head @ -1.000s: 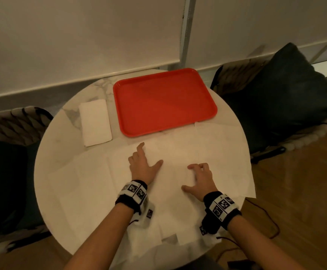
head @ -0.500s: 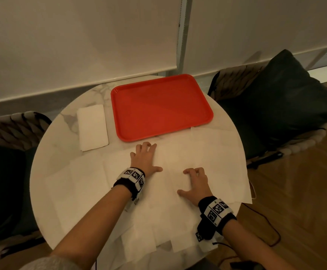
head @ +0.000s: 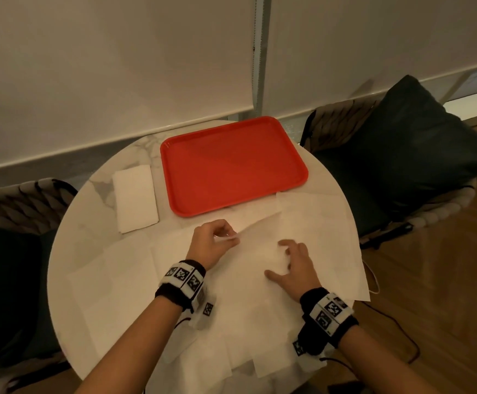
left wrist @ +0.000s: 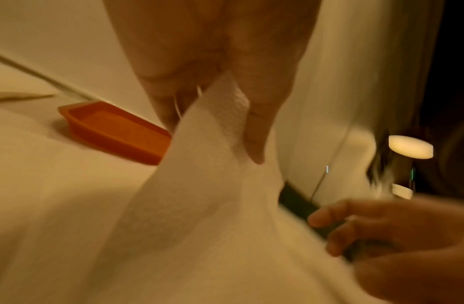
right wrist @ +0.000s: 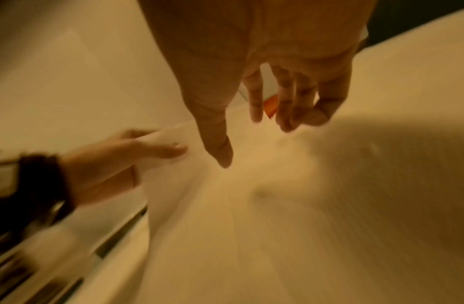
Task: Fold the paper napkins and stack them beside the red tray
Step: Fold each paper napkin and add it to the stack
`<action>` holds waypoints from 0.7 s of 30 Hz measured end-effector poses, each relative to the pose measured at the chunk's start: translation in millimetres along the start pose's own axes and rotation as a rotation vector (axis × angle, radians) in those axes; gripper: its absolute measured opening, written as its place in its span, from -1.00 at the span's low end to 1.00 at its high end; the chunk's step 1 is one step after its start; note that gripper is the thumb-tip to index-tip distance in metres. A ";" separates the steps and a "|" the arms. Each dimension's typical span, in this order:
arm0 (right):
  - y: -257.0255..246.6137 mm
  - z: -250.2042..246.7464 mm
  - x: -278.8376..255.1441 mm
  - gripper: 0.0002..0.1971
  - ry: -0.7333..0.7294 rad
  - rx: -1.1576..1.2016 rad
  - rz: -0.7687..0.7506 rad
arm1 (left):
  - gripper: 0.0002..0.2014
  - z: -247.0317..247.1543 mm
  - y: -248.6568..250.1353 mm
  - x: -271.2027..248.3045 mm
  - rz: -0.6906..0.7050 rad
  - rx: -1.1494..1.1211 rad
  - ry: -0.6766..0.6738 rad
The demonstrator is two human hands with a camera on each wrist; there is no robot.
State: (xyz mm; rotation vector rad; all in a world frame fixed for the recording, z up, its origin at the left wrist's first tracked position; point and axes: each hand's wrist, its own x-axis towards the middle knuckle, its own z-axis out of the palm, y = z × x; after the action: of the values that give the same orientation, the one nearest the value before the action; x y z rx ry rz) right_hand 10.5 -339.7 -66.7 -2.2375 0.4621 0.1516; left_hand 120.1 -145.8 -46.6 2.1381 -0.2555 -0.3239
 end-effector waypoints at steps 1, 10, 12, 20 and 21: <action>-5.9 -9.9 3.0 -0.20 0.062 0.026 -0.024 | -0.81 -6.4 7.9 -7.5 0.003 -0.100 -0.023; -76.3 -35.1 8.0 -0.68 -0.235 0.590 0.036 | -0.63 -90.4 27.9 -50.4 -0.005 -0.512 0.093; -86.0 -22.9 5.2 -0.71 -0.227 0.651 0.047 | -0.58 -102.8 14.1 -59.9 -0.114 -0.601 0.076; -122.5 19.5 -9.6 -0.79 -0.155 0.595 0.005 | -0.71 -100.5 -42.5 -113.5 -0.165 -0.466 0.004; -128.9 25.1 -12.5 -0.78 -0.142 0.569 -0.019 | -0.72 -102.8 -41.6 -117.4 -0.132 -0.472 0.011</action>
State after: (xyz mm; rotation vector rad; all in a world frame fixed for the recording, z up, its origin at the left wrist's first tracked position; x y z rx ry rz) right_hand 48.7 -241.1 12.1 -1.6604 0.3518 0.1464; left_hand 45.2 -7.3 -10.6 1.6922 -0.0240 -0.4048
